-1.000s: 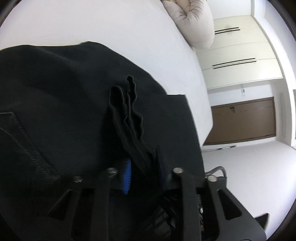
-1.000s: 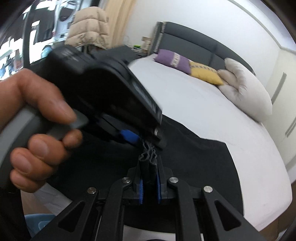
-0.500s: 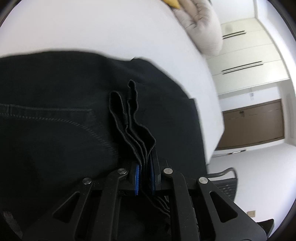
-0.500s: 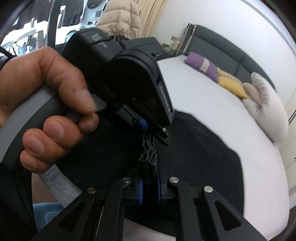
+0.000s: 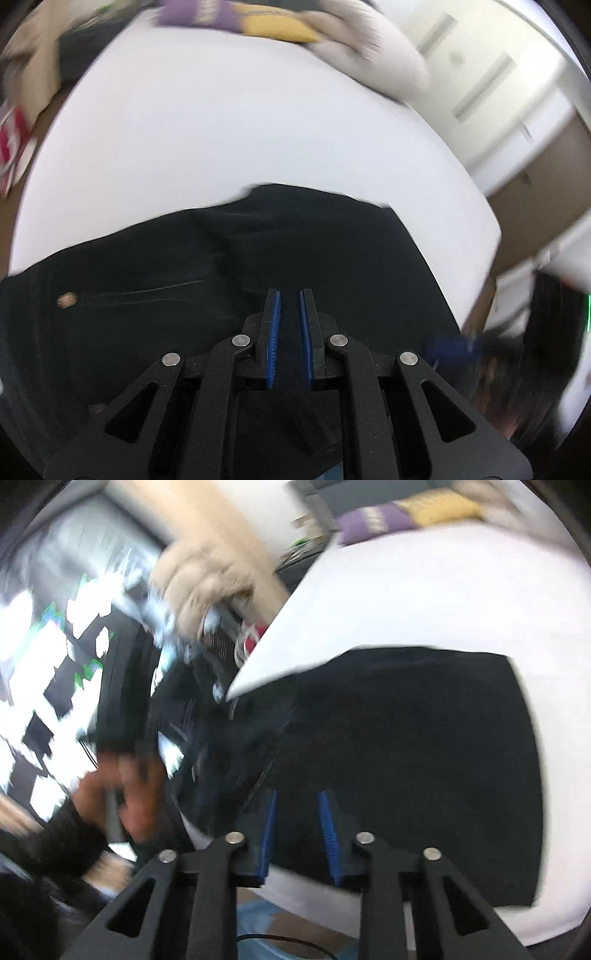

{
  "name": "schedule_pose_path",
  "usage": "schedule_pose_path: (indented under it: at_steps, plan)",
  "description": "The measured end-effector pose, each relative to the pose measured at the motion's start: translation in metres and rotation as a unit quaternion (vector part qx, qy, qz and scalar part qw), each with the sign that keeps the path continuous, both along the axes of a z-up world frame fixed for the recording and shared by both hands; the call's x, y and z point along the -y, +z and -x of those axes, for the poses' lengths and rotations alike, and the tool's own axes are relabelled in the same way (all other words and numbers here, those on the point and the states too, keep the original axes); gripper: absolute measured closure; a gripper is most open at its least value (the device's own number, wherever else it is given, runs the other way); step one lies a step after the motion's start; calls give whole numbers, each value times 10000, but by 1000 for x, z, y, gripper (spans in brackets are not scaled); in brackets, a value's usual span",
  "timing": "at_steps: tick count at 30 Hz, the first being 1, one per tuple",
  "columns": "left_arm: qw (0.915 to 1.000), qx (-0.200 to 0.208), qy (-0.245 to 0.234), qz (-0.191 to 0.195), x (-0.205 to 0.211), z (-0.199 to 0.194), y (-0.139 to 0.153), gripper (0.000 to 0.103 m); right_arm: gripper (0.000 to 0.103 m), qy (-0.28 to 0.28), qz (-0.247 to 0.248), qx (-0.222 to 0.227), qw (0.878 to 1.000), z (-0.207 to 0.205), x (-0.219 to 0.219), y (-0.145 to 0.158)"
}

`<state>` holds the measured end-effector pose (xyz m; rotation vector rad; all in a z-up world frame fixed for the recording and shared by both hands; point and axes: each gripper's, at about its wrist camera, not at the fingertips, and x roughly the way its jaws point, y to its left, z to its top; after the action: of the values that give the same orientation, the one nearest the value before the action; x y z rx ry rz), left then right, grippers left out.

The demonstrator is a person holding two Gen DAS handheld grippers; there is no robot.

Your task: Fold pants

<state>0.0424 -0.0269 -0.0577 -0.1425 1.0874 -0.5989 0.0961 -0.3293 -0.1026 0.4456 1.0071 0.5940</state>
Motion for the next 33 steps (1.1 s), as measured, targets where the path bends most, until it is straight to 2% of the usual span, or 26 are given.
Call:
schedule_pose_path:
  at_steps: [3,4,5,7,11,12,13,16,23,29,33]
  plan:
    - [9991,-179,-203,-332,23,2,-26,93,83,-378,-520,-241,9976,-36,49,-9]
    - [9982,-344,-233,-434,25,4,-42,93,83,-382,-736,-395,9958,-49,57,-15]
    - [9980,-342,-256,-460,22,11,-55,93,83,-424,-862,-437,9944,-59,62,-18]
    - [9982,-96,-370,-453,21,17,-60,93,83,-490,-1115,-623,9906,-86,74,-33]
    - [9972,-90,-431,-606,22,18,-61,93,84,-650,-1319,-1144,9825,-137,85,-75]
    - [9970,-77,-442,-636,23,18,-61,93,98,-687,-1308,-1389,9792,-146,86,-91]
    - [9968,-61,-451,-664,22,20,-62,93,103,-711,-1262,-1560,9771,-150,87,-102]
    - [9971,-87,-414,-631,40,17,-65,93,103,-678,-1429,-1580,9747,-136,90,-109]
    - [9974,-53,-365,-614,41,16,-69,94,103,-86,-1011,-1569,9824,-62,69,-93]
    - [9976,-9,-343,-603,30,16,-74,94,102,-359,-1044,-1519,9822,-5,63,-79]
    - [9976,20,-341,-598,30,20,-67,94,102,-490,-1100,-1577,9801,22,74,-86]
